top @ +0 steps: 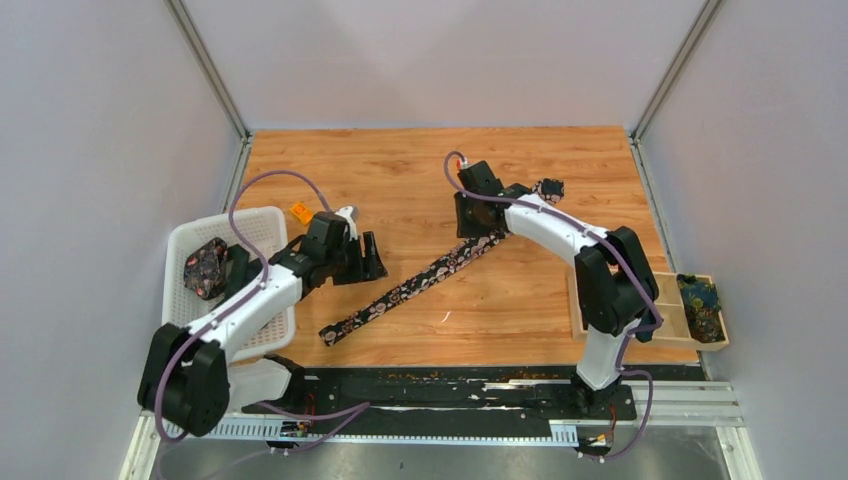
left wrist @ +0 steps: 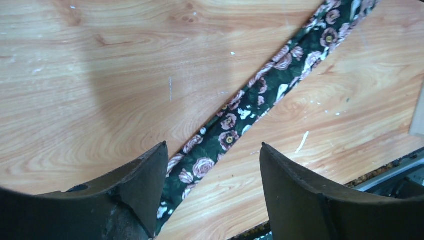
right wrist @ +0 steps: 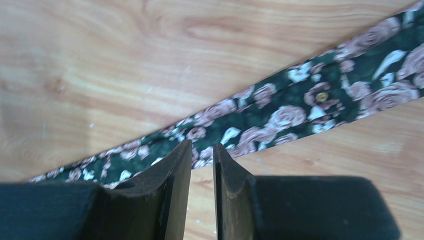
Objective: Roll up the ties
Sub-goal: Flatten out the tie at the center of the board.
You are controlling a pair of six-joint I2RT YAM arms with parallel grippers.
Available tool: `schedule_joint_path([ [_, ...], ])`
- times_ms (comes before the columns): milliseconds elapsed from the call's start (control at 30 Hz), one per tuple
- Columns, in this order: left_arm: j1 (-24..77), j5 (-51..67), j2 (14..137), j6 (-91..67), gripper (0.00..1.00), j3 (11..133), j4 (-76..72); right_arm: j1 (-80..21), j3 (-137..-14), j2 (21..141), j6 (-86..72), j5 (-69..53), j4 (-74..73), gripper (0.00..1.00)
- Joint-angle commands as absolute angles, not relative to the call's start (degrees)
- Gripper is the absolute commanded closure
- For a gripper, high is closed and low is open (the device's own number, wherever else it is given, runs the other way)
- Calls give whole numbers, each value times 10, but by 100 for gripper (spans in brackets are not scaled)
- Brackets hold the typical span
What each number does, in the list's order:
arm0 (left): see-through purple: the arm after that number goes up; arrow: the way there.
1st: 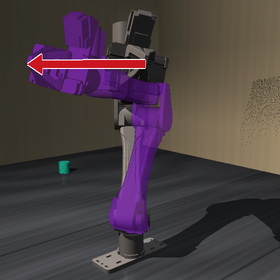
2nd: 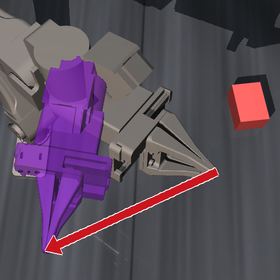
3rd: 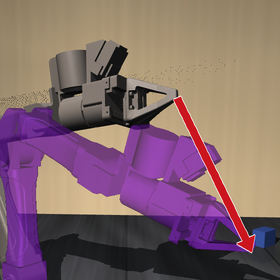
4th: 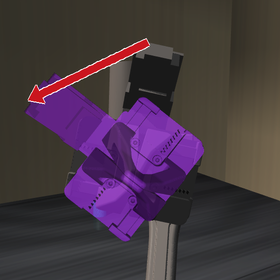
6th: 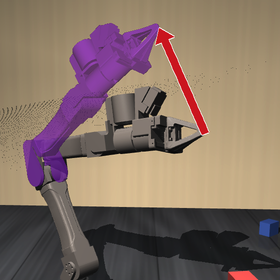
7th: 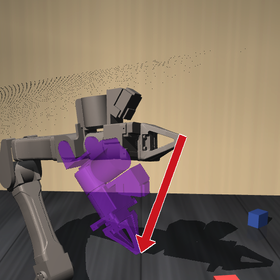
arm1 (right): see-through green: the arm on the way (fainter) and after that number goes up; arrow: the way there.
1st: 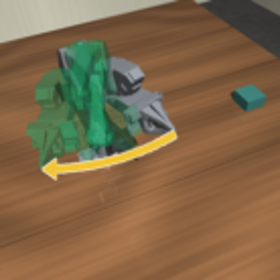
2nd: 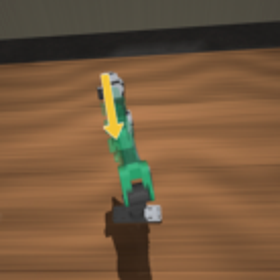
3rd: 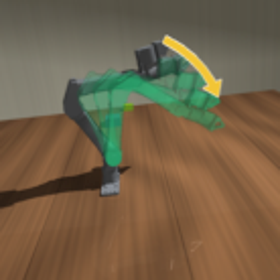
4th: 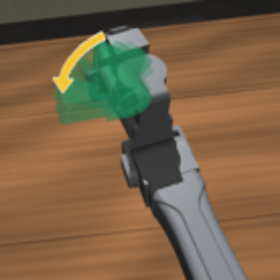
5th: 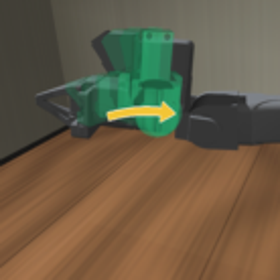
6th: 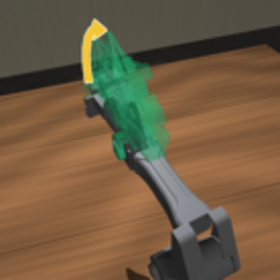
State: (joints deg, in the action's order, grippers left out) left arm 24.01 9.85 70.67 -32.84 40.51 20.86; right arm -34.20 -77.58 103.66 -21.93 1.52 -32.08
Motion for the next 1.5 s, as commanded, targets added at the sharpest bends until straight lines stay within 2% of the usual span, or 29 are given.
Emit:
schedule_joint_path([
  [0, 242, 74, 621, -319, 23, 395, 252, -305, -818, 1078, -206, 29, -339, 76],
  [233, 242, 45, 512, -298, 11, 426, 339, -263, -855, 1143, -199, 31, -354, 76],
  [567, 242, 4, 413, -271, 8, 480, 430, -201, -845, 1186, -179, 37, -344, 77],
  [967, 242, 9, 398, -275, 8, 468, 435, -134, -883, 1237, -92, 19, -336, 79],
  [1200, 242, 25, 404, -287, 8, 447, 411, -79, -979, 1277, -47, 19, -361, 79],
  [1300, 242, 30, 413, -292, 8, 439, 405, -80, -1017, 1292, -41, 10, -387, 80],
  [1467, 242, 45, 414, -311, 8, 412, 387, -100, -982, 1256, -55, -16, -382, 80],
])
